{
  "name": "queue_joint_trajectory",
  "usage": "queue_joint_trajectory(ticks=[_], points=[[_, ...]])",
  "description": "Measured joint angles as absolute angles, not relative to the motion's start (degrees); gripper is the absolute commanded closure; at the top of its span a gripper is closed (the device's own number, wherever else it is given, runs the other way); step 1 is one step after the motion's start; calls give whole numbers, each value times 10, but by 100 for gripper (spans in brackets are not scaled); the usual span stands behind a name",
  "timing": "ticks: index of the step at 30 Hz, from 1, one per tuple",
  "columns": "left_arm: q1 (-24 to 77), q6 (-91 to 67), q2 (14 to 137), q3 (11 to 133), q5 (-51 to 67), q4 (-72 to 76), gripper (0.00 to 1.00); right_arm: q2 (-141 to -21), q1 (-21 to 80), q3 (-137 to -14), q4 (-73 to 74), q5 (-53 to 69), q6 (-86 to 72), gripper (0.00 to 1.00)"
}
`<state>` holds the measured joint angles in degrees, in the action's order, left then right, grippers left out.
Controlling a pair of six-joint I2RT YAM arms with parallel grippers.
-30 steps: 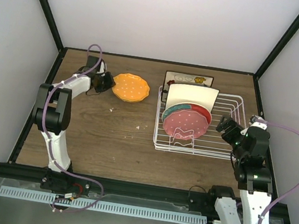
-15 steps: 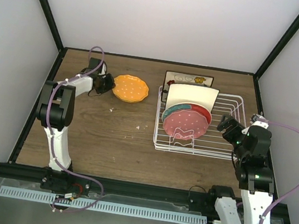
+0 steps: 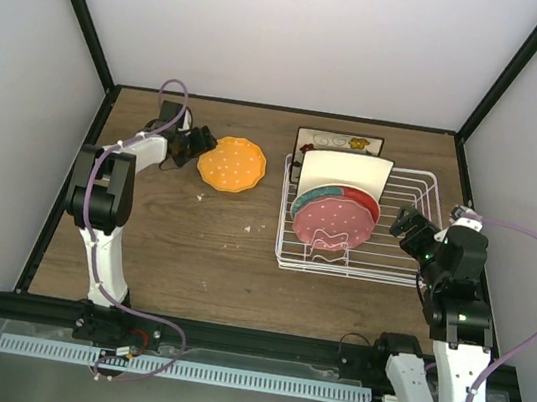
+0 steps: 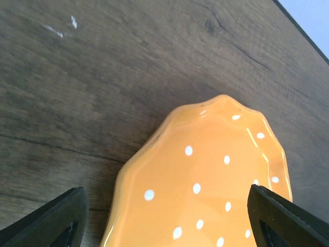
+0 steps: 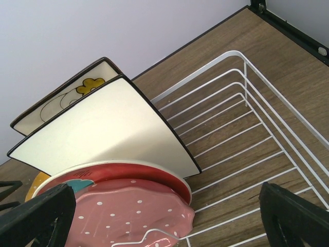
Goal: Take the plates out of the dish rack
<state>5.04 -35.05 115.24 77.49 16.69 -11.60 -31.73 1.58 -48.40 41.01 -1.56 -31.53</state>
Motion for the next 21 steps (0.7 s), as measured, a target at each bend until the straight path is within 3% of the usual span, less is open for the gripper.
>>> queue_joint_trajectory(ticks=[13,17,21], points=[[67,-206,1096,912,168,-103,18,-308,16,-482,404,-15,-315,0],[144,-104,1020,923,217,-92,23,-317,16,-477,395,-15,-310,0],[296,37,949,914,255,-99,31,-329,16,-475,389,-11,-305,0]])
